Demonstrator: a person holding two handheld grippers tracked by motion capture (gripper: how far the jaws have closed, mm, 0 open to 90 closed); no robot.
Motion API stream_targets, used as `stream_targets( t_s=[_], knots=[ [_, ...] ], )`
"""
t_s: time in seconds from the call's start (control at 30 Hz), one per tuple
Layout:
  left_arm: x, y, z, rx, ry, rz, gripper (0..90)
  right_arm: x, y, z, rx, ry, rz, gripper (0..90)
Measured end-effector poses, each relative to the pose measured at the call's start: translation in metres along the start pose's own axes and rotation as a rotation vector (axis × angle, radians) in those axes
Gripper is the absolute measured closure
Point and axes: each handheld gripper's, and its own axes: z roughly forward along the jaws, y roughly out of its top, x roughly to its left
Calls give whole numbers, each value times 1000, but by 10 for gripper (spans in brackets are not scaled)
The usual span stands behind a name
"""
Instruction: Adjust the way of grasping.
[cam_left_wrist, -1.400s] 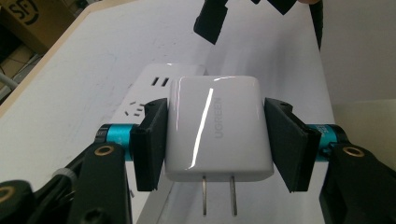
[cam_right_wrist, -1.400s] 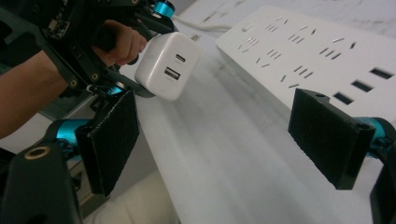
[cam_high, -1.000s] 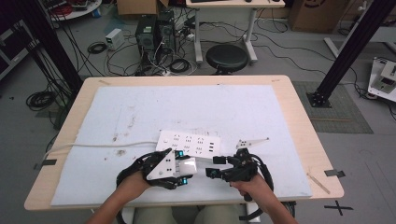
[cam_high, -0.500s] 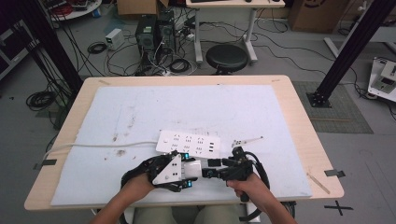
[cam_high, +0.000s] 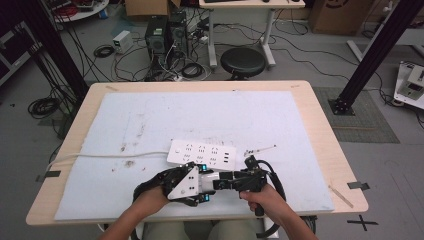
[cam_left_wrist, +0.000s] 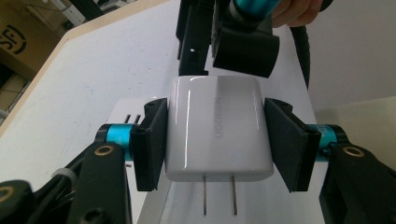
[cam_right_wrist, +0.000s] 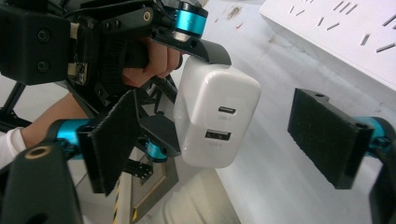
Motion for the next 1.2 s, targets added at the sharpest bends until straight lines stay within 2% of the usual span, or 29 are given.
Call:
stream_targets(
  t_s=[0.27, 0.37, 0.43, 0.57, 0.73, 0.83, 0.93, 1.03, 1.1, 1.2],
  knots=[
    [-1, 1, 1, -1, 2, 8, 425, -2, 1, 3, 13, 14, 11, 268],
    [-2, 3, 2, -4, 4, 11, 425, -4, 1, 3, 17, 26, 33, 356],
    [-3, 5, 2, -7, 5, 17, 425, -5, 2, 3, 12, 66, 41, 434],
    [-5, 10, 2, -11, 6, 33, 424, -6, 1, 4, 36, 72, 46, 487],
    [-6, 11, 4, -5, 10, 49, 425, -5, 1, 4, 40, 93, 44, 583],
    [-7, 11, 5, -2, 13, 56, 424, -5, 1, 3, 53, 88, 68, 596],
    [-6, 11, 6, 13, 14, 36, 421, -6, 1, 4, 55, 78, 89, 615],
    [-1, 7, 4, -8, -4, -50, 399, -5, 1, 1, 44, 25, 62, 630],
    [2, 3, 2, 2, -9, -109, 309, -5, 1, -3, 25, 3, 39, 632],
    [5, -6, -3, 5, -12, -162, 285, -5, 3, -13, -10, -25, 28, 634]
  ],
)
